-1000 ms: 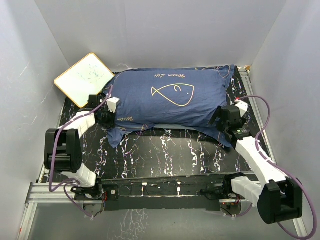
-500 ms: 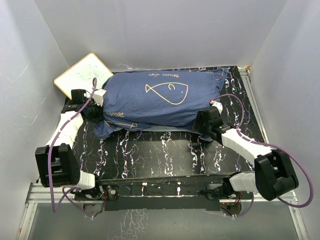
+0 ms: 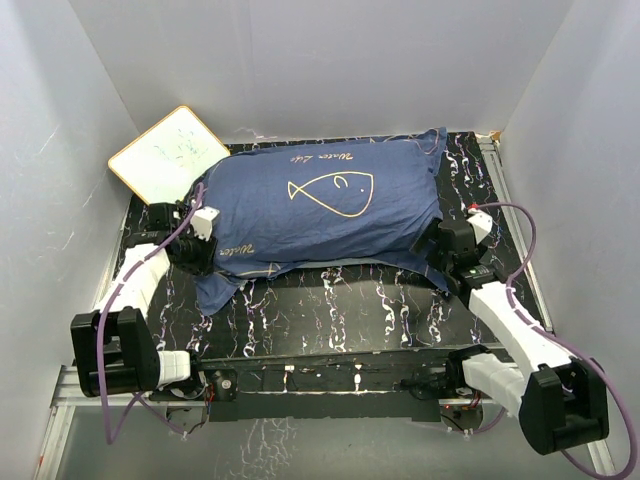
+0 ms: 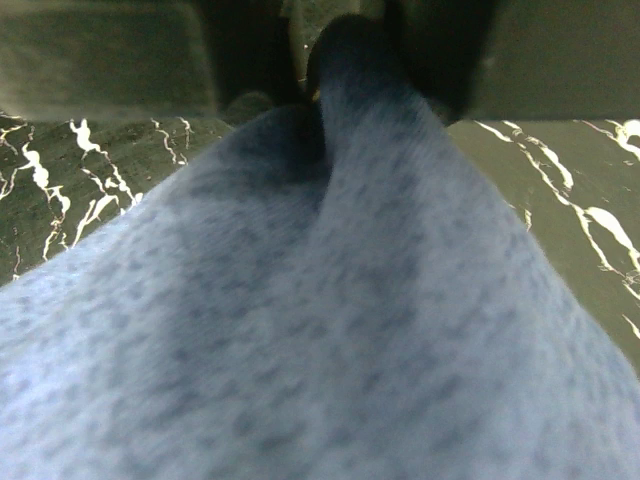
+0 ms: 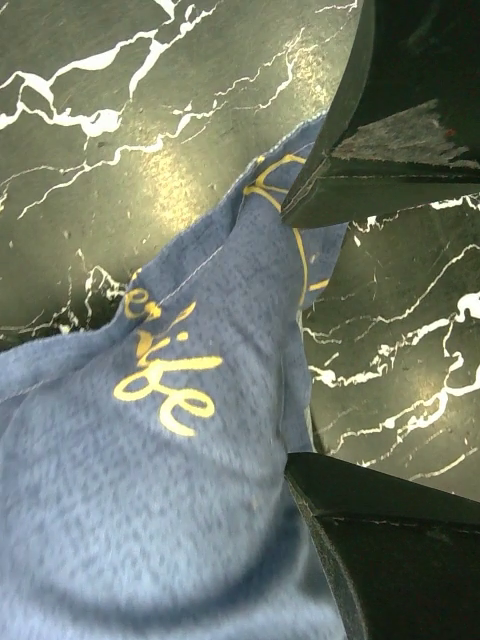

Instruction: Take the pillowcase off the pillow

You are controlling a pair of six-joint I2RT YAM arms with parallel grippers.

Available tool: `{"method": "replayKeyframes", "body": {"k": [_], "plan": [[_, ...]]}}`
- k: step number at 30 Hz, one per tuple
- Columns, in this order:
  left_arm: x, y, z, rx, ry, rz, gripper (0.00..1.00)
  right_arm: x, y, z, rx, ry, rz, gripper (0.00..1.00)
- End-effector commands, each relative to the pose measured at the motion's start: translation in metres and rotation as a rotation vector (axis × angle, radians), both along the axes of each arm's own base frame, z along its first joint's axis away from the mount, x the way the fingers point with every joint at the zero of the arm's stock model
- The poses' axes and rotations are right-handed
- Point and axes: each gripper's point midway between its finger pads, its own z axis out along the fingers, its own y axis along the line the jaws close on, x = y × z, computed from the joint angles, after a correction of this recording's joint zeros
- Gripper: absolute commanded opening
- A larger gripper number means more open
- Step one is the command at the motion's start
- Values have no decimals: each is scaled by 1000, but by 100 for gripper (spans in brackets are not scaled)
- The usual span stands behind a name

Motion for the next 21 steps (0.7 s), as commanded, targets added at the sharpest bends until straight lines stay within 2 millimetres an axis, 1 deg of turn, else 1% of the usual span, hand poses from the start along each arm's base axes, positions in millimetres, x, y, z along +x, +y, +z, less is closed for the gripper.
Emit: {"method": "replayKeyframes", "body": {"k": [1, 2, 3, 4, 6, 8, 9, 10, 11, 12, 13, 14, 15, 16, 17, 20, 21], "plan": [[2, 8, -1, 40, -16, 13, 59, 8, -9, -9, -29, -4, -43, 98], [4, 8, -3, 36, -14, 19, 71, 13, -4, -13, -24, -5, -14, 98], [6, 7, -5, 28, -11, 24, 80, 17, 1, -17, -16, -4, 11, 98], [8, 6, -7, 19, -9, 28, 84, 21, 5, -22, -9, 3, 31, 98], [12, 2, -14, -12, 7, 36, 88, 31, 14, -27, 4, 7, 77, 97], [15, -3, -24, -45, 38, 50, 88, 40, 21, -30, 11, 6, 109, 96], [17, -4, -29, -59, 53, 54, 87, 45, 24, -29, 16, -2, 125, 94], [18, -7, -33, -79, 68, 59, 84, 48, 27, -28, 22, -11, 138, 92], [19, -9, -38, -92, 83, 61, 76, 52, 30, -26, 29, -24, 151, 90], [19, -10, -41, -101, 101, 65, 60, 55, 33, -23, 39, -39, 160, 88], [21, -11, -44, -106, 116, 69, 37, 57, 36, -20, 48, -54, 168, 86], [23, -11, -45, -110, 127, 75, 16, 60, 38, -15, 54, -74, 175, 82], [26, -11, -42, -113, 133, 78, 3, 62, 38, -11, 54, -93, 178, 77], [29, -11, -38, -116, 134, 77, 0, 63, 38, -4, 53, -120, 179, 71], [29, -13, -32, -126, 139, 74, 0, 64, 37, 1, 47, -139, 179, 66], [37, -18, 0, -149, 86, 42, 0, 65, 32, 16, 27, -193, 165, 44], [38, -20, 13, -158, 65, 29, 0, 64, 30, 21, 24, -205, 160, 33]]}}
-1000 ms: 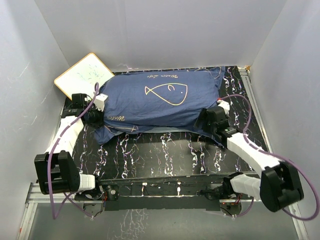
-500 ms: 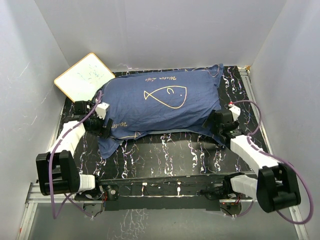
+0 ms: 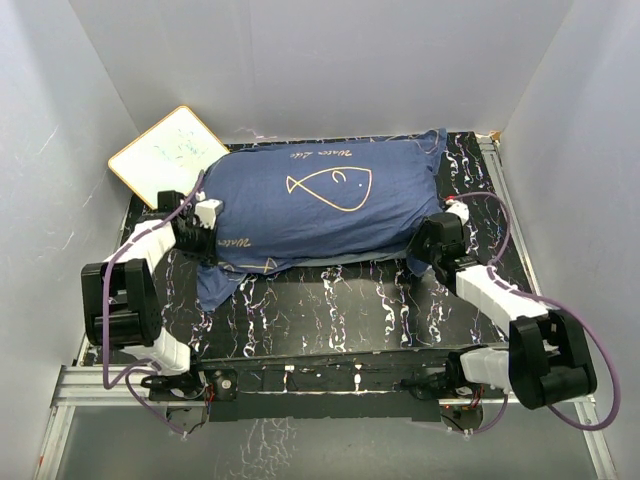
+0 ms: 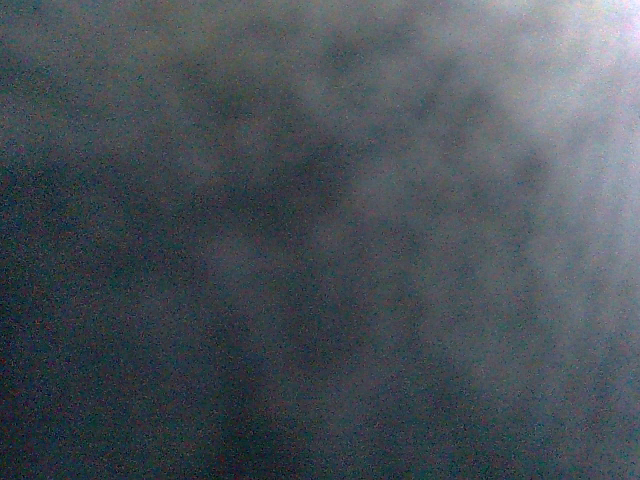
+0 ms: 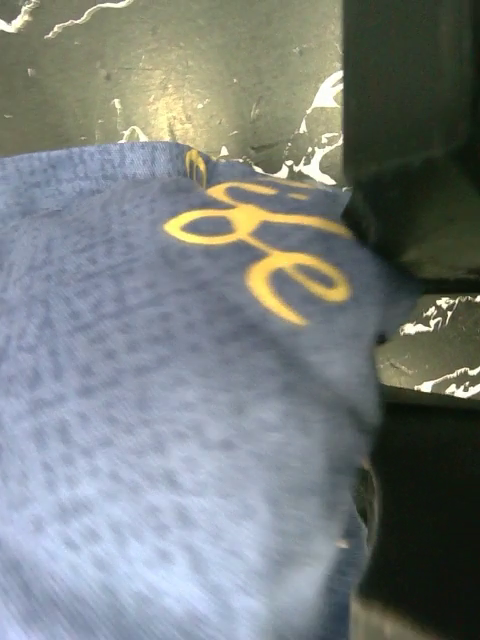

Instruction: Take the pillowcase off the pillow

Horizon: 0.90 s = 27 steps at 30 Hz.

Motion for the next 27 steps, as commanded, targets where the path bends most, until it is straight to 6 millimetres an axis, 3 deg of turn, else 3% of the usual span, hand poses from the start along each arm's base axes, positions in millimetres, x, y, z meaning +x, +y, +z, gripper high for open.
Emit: {"method": "replayKeyframes", "body": {"k": [1, 2, 3, 9, 17, 22, 25, 27], "plan": [[15, -10, 68, -59, -121, -35, 0, 25, -2, 64, 16, -233, -17, 22], [14, -12, 81, -67, -140, -48, 0, 24, -2, 69, 23, -246, -18, 11], [14, -14, 96, -74, -160, -58, 0, 22, -2, 76, 29, -262, -20, 8], [-5, -18, 167, -67, -239, -110, 0, 3, -10, 135, 41, -377, -56, 8], [-20, -16, 260, -20, -448, -102, 0, -47, -36, 255, 84, -639, -150, 8], [-27, -22, 343, -34, -614, -87, 0, -79, -48, 332, 127, -805, -183, 8], [-32, -27, 373, -64, -652, -82, 0, -89, -52, 376, 151, -882, -197, 8], [-32, -31, 373, -95, -629, -77, 0, -78, -52, 388, 147, -873, -213, 8]]}}
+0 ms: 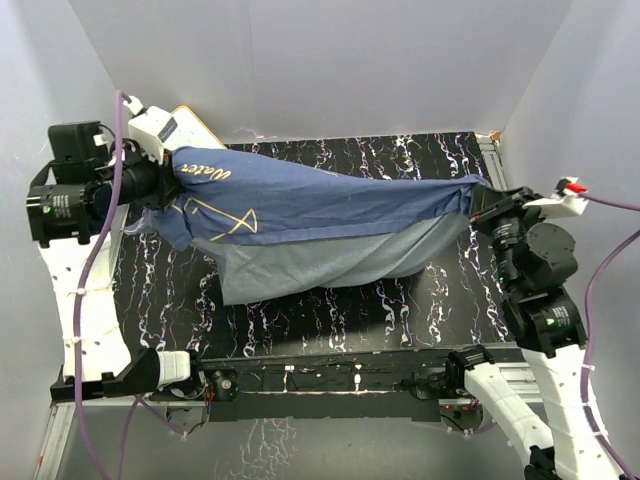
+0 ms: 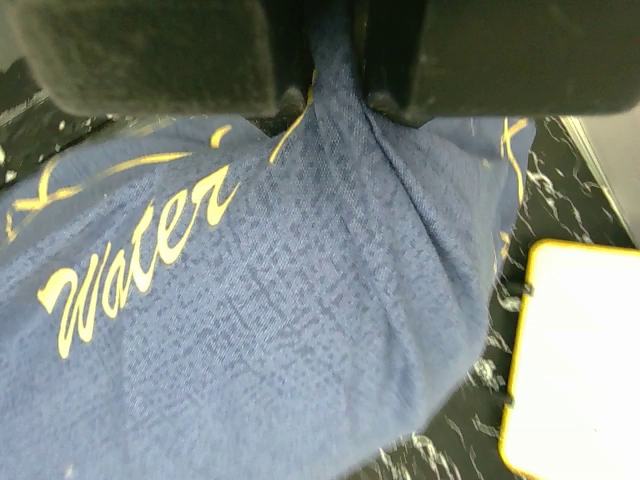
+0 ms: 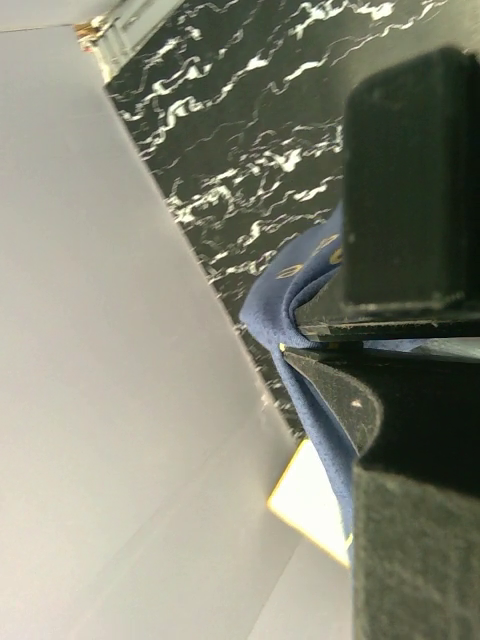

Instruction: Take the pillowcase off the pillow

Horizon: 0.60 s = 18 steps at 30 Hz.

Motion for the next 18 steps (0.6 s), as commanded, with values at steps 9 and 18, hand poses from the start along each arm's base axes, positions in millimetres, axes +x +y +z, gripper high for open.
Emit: {"method": "replayKeyframes", "body": {"k": [9, 18], "plan": [[75, 4, -100, -37, 224, 90, 0, 136, 52, -54, 8, 283, 100, 8], [160, 11, -130, -27, 168, 225, 84, 238, 65, -139, -132, 496, 81, 24]]}}
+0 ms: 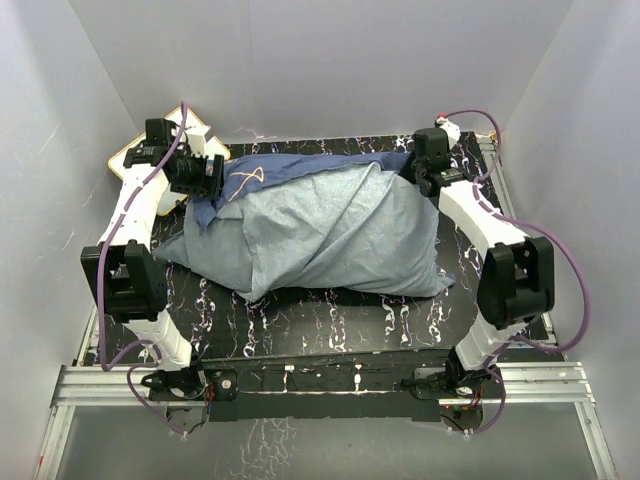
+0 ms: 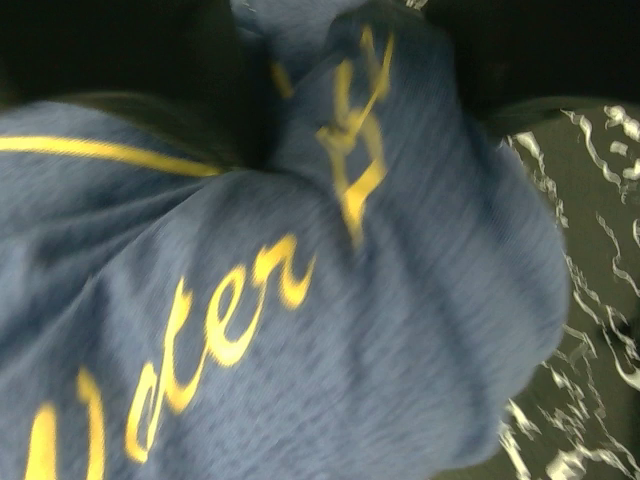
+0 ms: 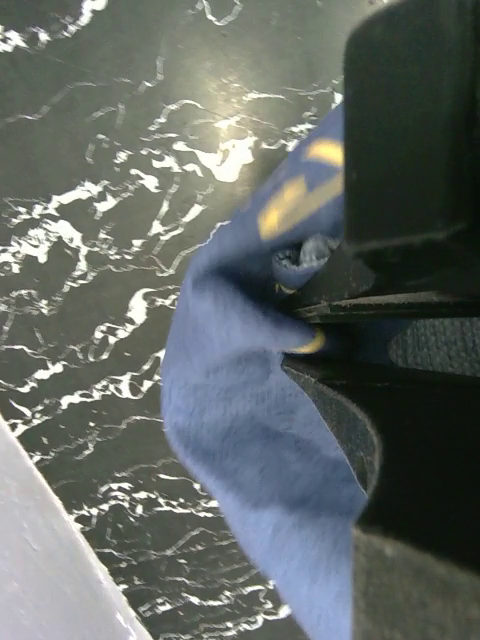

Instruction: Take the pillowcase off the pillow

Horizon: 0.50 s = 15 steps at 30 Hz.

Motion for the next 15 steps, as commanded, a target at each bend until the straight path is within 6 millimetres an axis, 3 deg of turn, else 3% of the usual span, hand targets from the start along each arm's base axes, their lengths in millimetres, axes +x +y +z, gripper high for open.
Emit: {"method": "replayKeyframes", "body": {"k": [1, 3, 4, 6, 8, 11, 12, 14, 15], "plan": [[31, 5, 86, 29, -292, 91, 89, 31, -1, 52, -65, -100, 16, 26], [30, 9, 118, 48, -385, 101, 96, 40, -5, 64, -112, -108, 10, 33], [26, 10, 129, 53, -421, 100, 96, 44, -7, 57, -130, -93, 2, 40], [10, 4, 136, 35, -449, 69, 97, 44, -11, 60, -140, -113, -20, 54], [-11, -6, 126, 9, -436, 30, 97, 38, -12, 84, -143, -183, -32, 64], [-34, -19, 82, -13, -336, -12, 95, 28, 6, 106, -205, -251, -3, 70], [-44, -24, 61, -27, -285, -19, 93, 24, 22, 114, -240, -274, 21, 71], [-57, -34, 39, -57, -236, -35, 92, 11, 64, 124, -316, -316, 94, 75], [-61, -39, 29, -71, -215, -39, 91, 0, 98, 127, -334, -338, 164, 77]]}}
